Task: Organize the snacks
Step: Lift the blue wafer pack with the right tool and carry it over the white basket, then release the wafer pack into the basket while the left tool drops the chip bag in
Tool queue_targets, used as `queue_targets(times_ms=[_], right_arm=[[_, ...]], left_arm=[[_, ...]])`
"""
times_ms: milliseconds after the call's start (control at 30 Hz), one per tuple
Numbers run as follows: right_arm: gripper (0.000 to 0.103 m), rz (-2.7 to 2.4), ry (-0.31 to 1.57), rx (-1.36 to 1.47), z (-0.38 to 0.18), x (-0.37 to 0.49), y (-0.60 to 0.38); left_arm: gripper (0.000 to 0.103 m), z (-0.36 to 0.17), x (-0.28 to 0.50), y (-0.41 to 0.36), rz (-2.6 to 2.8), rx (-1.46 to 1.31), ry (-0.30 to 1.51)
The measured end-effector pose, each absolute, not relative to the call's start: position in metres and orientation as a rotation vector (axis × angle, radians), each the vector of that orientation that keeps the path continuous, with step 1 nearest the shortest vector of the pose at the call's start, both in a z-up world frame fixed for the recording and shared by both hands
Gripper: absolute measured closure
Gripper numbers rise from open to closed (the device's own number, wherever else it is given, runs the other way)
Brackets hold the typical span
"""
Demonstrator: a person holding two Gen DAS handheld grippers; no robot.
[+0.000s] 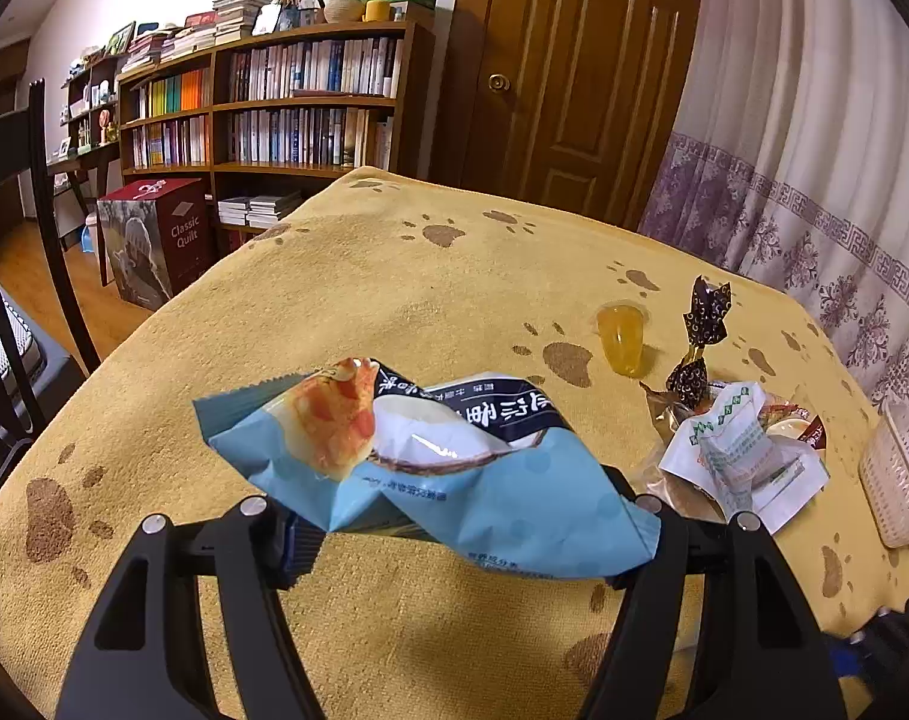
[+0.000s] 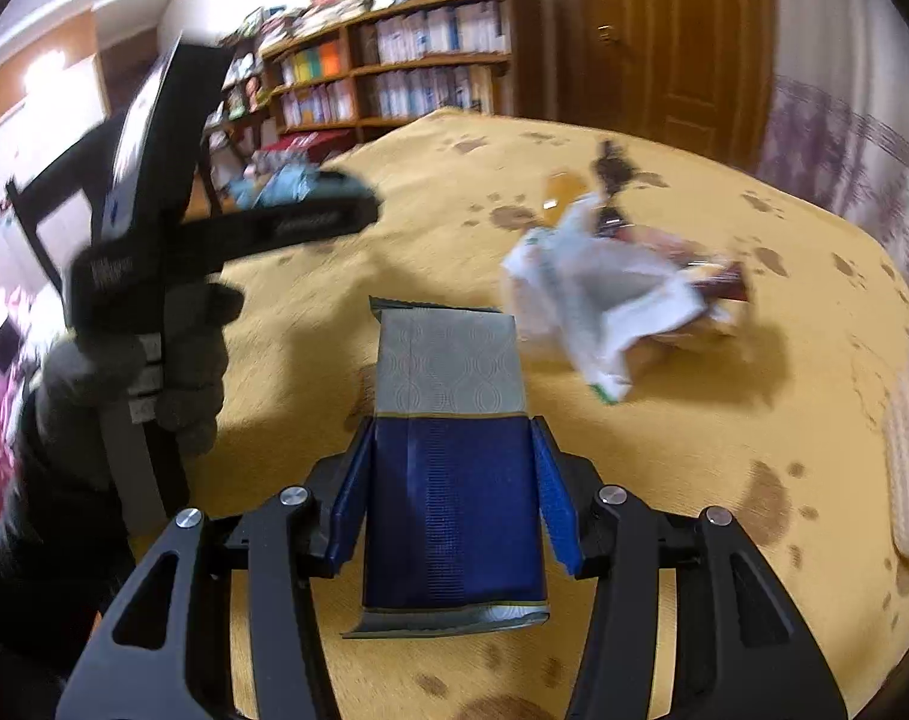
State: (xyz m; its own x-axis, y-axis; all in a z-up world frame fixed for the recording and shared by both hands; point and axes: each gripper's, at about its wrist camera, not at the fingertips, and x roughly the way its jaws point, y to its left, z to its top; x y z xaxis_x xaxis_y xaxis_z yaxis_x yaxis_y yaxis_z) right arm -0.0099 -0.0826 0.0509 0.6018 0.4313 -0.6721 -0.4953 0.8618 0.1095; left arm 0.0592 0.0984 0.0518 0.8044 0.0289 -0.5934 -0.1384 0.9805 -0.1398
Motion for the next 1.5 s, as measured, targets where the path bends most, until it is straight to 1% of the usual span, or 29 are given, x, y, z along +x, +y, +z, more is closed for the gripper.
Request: queue_targets(times_ms=[400,767,1000,1167,1300,1367,1500], right_arm=[[0.052,0.296,0.64,0.093,0.095,-0.014,-0.199],[0.052,0.035,0.587,0.166,0.11,0.006,-0.299],[0.052,-0.068,0.645,0.193,0.095,0.039,-0.352],[0.052,-0.086,0.702,0.206,0.079,0.055,-0.367],[0.049,-0.092,0.699,0.223,0.077,0.055,-0.371],[0.044,-0.095,0.687,0.231,0.078,0.052,-0.374],[0.044,-0.086,0.654,0.242,0.083,0.038,-0.376]], left_arm=[[0.035,0.047,0.062,0.092,0.094,-0.155,0.637],[0.035,0.043,0.065,0.084,0.07,-0.151,0.654],[0.035,0.042,0.065,0.078,0.053,-0.142,0.67],[0.035,0.045,0.064,0.074,0.046,-0.139,0.677],[0.035,0.05,0.062,0.069,0.046,-0.126,0.674],[0.035,0.053,0.061,0.066,0.043,-0.119,0.671],[0.035,0.061,0.058,0.055,0.029,-0.097,0.658]])
